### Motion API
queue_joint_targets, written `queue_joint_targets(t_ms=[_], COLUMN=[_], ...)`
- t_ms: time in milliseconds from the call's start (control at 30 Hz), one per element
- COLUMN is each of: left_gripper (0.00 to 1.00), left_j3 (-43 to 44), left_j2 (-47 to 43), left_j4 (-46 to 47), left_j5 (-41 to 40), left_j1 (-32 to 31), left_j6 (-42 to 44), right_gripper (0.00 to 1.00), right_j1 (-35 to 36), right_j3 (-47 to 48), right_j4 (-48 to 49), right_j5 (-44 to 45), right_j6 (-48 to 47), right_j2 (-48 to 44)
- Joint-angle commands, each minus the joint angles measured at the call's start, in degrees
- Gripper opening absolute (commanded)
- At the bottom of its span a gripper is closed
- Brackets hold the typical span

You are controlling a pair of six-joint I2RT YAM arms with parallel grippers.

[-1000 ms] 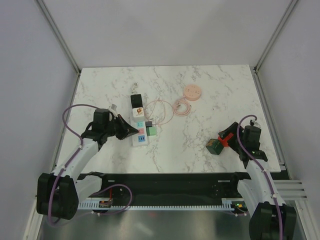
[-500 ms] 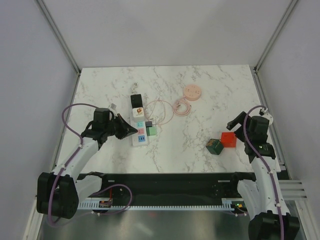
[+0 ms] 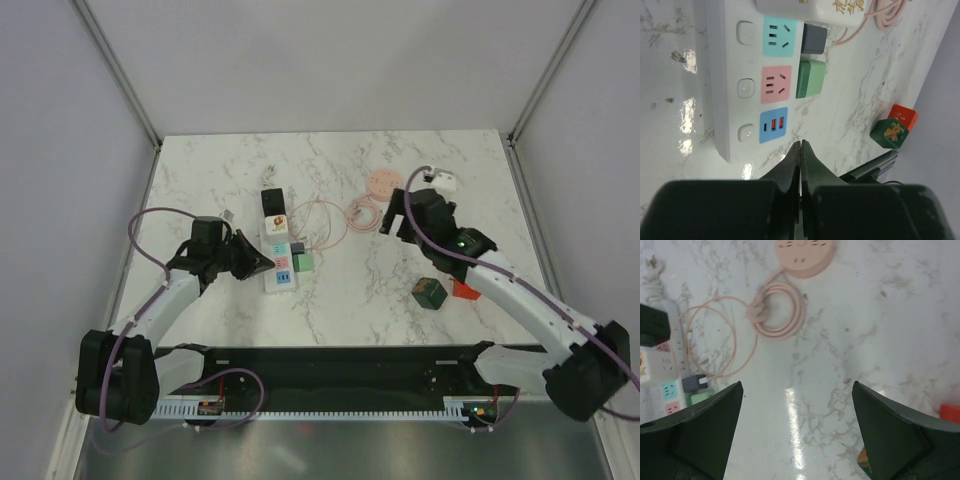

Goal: Pull the plug off the socket

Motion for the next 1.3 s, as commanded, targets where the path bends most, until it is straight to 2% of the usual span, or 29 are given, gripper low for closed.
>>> queue_joint_targets(t_ms=[0, 33, 133, 233, 300, 400, 600, 900, 1133, 1267], left_gripper=[0.02, 0.02, 0.02, 0.02, 0.02, 0.02, 0.02, 0.02, 0.02, 0.02], left_j3=[0.0, -0.4, -1.9, -2.9, -3.2, -3.8, -6.9, -4.9, -3.7, -3.7], left_j2=[0.7, 0.8, 0.8, 1.0, 1.5, 2.9, 6.4, 10.7, 14.7, 14.6], left_j4=[1.8, 1.9, 3.2, 4.9, 6.2, 9.1, 18.6, 19.2, 20.7, 21.0], left_j5=[-2.4, -2.8, -3.6, -3.7, -3.5, -1.7, 1.3, 0.7, 3.0, 2.9], left_j1=[0.1, 0.1, 0.3, 0.8, 1.6, 3.7, 6.2, 6.3, 6.4, 6.4], left_j6=[-0.5, -0.7, -2.1, -3.3, -4.2, -6.6, -12.6, -11.5, -12.8, -12.7], right_gripper=[0.98, 0.98, 0.98, 0.98, 0.98, 0.98, 0.89, 0.81, 0.73, 0.72], right_j1=[9.7, 13.2, 18.2, 22.0, 22.4, 22.6, 22.7, 23.1, 23.3, 23.4], right_j3=[10.8, 13.3, 22.3, 30.1, 35.0, 38.3, 43.1, 53.3, 55.6, 56.8], right_j4=[0.7, 0.7, 2.2, 4.0, 4.5, 5.9, 7.5, 5.5, 4.1, 3.3], right_j5=[9.8, 9.2, 5.7, 5.6, 1.4, -2.8, -4.3, -5.7, -4.3, -4.7], right_j6=[2.2, 2.2, 1.1, -1.7, -2.1, -2.5, 1.9, 2.8, 2.7, 2.7], right_j2=[10.7, 16.5, 26.3, 33.7, 38.0, 41.1, 47.6, 59.0, 61.5, 62.7])
